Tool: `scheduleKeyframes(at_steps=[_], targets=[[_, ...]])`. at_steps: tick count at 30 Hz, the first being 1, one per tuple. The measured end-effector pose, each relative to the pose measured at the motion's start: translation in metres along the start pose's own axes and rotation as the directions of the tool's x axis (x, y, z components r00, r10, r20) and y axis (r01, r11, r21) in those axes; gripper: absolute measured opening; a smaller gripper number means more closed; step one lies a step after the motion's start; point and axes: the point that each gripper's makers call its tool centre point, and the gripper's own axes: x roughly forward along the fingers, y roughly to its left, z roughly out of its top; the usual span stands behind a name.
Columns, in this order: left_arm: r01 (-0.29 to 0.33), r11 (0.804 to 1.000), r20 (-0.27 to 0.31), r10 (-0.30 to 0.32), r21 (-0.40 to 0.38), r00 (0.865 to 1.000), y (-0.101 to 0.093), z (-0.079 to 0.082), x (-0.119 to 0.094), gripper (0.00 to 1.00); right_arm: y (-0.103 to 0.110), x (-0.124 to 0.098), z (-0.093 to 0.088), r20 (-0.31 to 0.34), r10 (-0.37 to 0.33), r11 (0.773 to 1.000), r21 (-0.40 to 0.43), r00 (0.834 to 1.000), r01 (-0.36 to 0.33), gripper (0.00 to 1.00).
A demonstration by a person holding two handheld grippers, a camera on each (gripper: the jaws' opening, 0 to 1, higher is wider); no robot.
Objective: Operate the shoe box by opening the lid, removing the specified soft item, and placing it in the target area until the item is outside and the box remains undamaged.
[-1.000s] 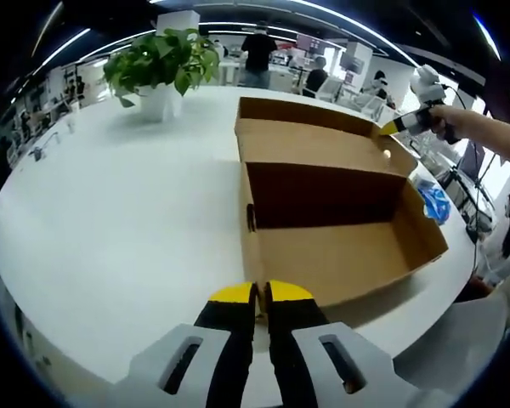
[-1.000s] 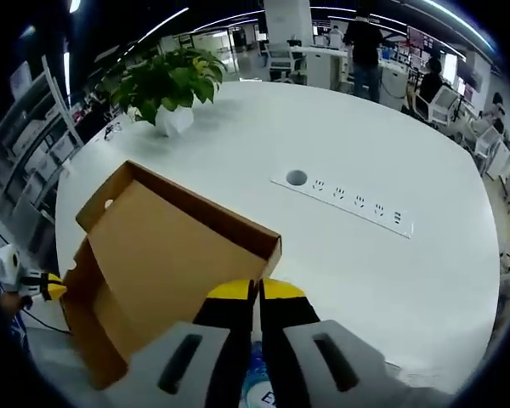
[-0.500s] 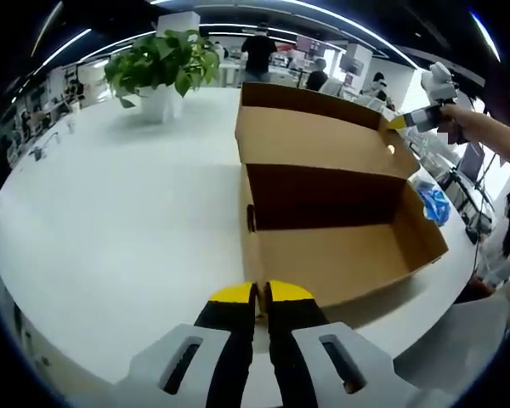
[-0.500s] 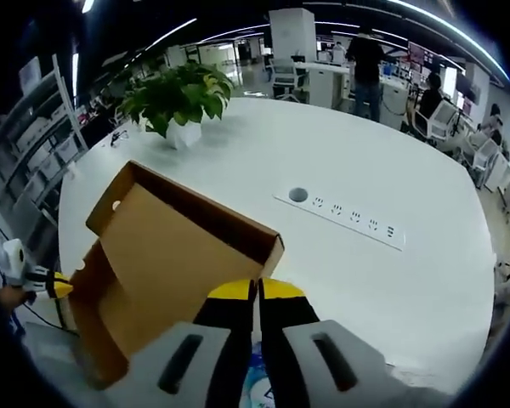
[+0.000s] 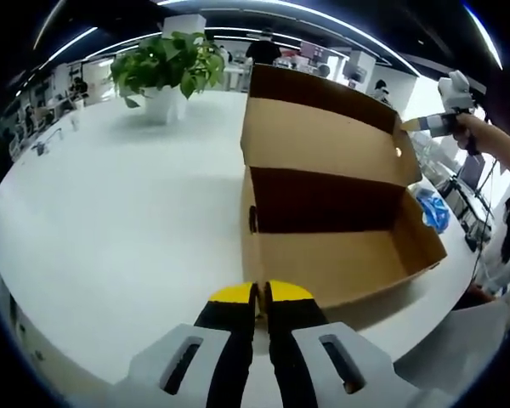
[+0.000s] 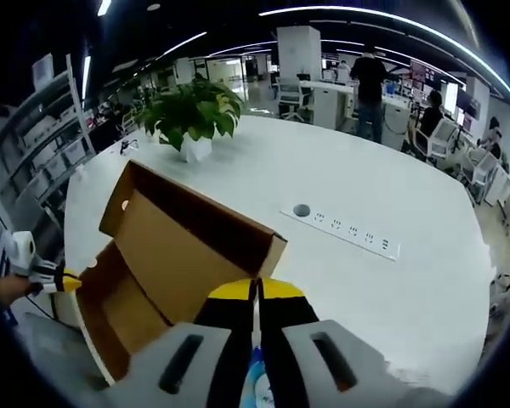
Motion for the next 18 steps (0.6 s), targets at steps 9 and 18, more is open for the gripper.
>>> scheduleKeyframes(at_steps=[9, 18], targets=[[0.001, 1.0, 0.011, -0.001, -0.004, 1.0, 0.001, 0.0, 0.0, 0.01, 0.009, -0.018, 0.0, 0.055, -0.003, 1.0, -0.007, 0.998, 0.004, 0.0], [0.01, 1.0, 0.021, -0.01, 0.0, 1.0, 0.002, 0.0, 0.001, 0.01, 0.02, -0.036, -0.005, 0.11, -0.014, 1.0, -0.015, 0.994, 0.016, 0.0]])
